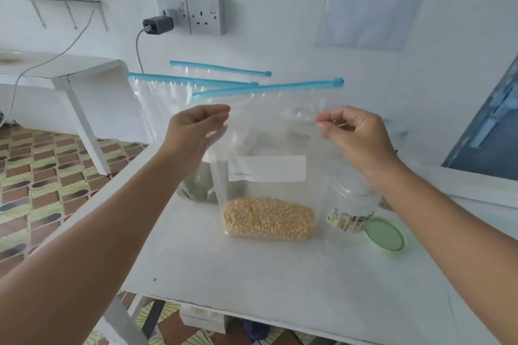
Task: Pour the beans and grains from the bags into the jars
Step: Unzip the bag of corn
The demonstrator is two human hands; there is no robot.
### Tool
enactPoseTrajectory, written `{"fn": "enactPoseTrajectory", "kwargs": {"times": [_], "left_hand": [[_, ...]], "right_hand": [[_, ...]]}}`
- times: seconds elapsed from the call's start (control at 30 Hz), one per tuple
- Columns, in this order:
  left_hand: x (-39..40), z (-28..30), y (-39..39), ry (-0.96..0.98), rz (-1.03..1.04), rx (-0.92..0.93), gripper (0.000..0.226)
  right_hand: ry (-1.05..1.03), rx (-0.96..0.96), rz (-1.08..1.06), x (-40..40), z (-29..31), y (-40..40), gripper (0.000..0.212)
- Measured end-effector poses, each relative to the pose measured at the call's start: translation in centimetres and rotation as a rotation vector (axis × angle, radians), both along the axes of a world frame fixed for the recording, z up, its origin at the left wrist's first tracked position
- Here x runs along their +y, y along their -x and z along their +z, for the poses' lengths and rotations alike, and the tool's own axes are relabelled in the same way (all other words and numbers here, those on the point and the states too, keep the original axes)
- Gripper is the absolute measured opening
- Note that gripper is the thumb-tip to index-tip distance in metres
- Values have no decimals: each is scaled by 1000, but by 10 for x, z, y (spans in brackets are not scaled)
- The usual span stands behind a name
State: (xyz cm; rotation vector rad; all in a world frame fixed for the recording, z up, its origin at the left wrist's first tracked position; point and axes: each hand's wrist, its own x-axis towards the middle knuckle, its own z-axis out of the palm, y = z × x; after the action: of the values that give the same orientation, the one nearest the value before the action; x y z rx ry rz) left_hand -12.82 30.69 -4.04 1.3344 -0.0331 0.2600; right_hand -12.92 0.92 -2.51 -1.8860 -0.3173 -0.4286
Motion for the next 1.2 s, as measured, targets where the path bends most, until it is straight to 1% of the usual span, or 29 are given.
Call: {"fn": "enactPoseTrajectory", "kwargs": {"times": [0.07,0.13,0.2,0.23,0.3,0.37,0.43,0.53,0.6,0.67,0.7,0.8,0.9,0.97,1.03,1.13,1.2], "left_hand": [[-14,-1,-5,-11,-32,1,14],[-22,-2,-8,-54,-41,1,13],[-26,-1,-8,-143,-19,-14,13],[-28,0,-6,-225,11,-31,13],[-28,1,0,-449,140,-64,10],[-31,2,10,-623,296,-103,12],[-39,4,21,-733,414,-146,20],[-56,17,30,-878,520,-285,27],[-72,33,32,-943,459,-380,27],[-92,49,30,-1017,337,-454,30],[-104,55,28,-1058,282,-483,33],[-137,69,20,-1151,196,-542,32],[-153,73,10,-1132,160,-546,19],[-153,72,6,-1109,155,-555,15],[-151,68,5,-1140,160,-583,15],[-147,62,4,-1238,160,-650,19],[-143,62,2,-1244,159,-679,19]], "right_hand": [[-27,-10,-27,-12,-2,-1,18],[-111,18,-70,-19,-5,-1,24],[-218,58,-104,-24,-7,-1,24],[-257,67,-104,-24,-7,-1,19],[-289,60,-83,-23,-7,-1,4],[-332,56,-72,-22,-5,0,7],[-380,53,-65,-24,-3,-1,9],[-416,44,-41,-24,0,-1,10],[-442,63,-16,-23,1,1,6],[-477,81,22,-21,2,4,1],[-474,76,35,-20,3,4,2],[-390,40,82,-20,4,7,3],[-335,19,97,-23,6,9,5],[-321,15,98,-24,6,9,5],[-312,14,113,-25,4,9,4],[-309,24,123,-25,2,11,10],[-312,39,130,-25,2,11,10]]}}
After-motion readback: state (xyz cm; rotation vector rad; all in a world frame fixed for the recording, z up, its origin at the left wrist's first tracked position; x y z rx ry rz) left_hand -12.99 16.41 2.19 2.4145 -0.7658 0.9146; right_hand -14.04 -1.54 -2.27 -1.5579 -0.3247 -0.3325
